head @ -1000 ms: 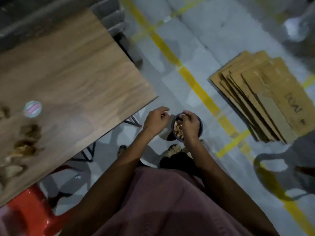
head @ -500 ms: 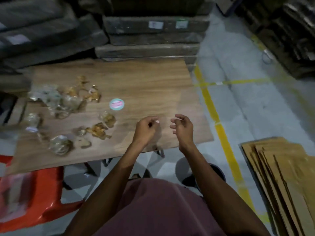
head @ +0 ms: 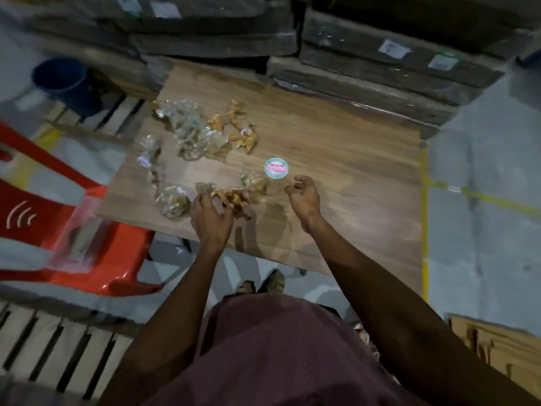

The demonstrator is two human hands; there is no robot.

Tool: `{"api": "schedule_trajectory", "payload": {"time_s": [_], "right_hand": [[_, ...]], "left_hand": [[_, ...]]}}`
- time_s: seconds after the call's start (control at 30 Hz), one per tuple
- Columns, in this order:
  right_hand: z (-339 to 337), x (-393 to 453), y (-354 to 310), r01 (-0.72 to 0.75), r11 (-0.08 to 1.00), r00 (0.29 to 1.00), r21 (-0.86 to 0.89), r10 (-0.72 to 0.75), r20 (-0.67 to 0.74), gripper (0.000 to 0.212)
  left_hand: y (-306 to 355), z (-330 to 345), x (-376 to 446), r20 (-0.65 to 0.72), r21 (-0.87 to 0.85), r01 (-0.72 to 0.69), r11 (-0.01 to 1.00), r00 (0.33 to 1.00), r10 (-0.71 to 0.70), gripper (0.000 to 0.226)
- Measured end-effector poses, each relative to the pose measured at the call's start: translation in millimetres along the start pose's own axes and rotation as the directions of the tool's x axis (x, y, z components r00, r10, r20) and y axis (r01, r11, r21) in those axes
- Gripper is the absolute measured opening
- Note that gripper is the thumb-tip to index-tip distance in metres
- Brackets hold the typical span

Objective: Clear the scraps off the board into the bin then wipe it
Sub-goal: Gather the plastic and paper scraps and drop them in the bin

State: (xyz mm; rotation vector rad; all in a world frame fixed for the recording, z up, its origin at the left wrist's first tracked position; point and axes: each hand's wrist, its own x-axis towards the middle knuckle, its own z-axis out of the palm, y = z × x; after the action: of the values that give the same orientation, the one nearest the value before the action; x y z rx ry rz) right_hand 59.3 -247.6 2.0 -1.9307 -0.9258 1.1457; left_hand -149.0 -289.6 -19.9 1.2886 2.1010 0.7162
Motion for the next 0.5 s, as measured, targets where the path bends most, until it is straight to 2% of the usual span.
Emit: {"api": "schedule_trajectory", "payload": {"time_s": [0.1, 0.2, 0.27, 0.37, 0.5], "right_hand": [[31.6, 14.7, 10.9, 0.068, 0.990, 0.992, -0.125, -0.054, 0.113, 0.058], [55.9, 16.5, 12.5, 0.123, 0.957, 0.971, -0.263, -0.061, 0.231, 0.081], [62.1, 3.0, 1.4, 0.168, 0.895, 0.963, -0.414, -0.060, 0.261, 0.089], [69.7, -4.8, -9.0, 0.254, 0.786, 0.947, -0.563, -0.083, 0.311, 0.109], [89.8, -5.3, -9.9, 0.360, 0.635, 0.908, -0.684, -0.069, 0.414, 0.126]], "left_hand": [[-18.4, -2.4, 3.7, -0.024, 0.031, 0.044, 0.999, 0.999, -0.043, 0.070], [-35.2, -4.8, 11.4, 0.009, 0.160, -0.053, 0.986, 0.999, 0.052, 0.079], [-41.5, -8.3, 14.5, 0.036, 0.268, -0.090, 0.959, 0.996, 0.083, 0.082], [-39.1, -21.6, 25.4, -0.004, 0.370, -0.092, 0.924, 0.995, 0.101, 0.090], [-52.0, -41.7, 48.9, -0.033, 0.381, -0.008, 0.925, 0.999, 0.022, 0.104]]}}
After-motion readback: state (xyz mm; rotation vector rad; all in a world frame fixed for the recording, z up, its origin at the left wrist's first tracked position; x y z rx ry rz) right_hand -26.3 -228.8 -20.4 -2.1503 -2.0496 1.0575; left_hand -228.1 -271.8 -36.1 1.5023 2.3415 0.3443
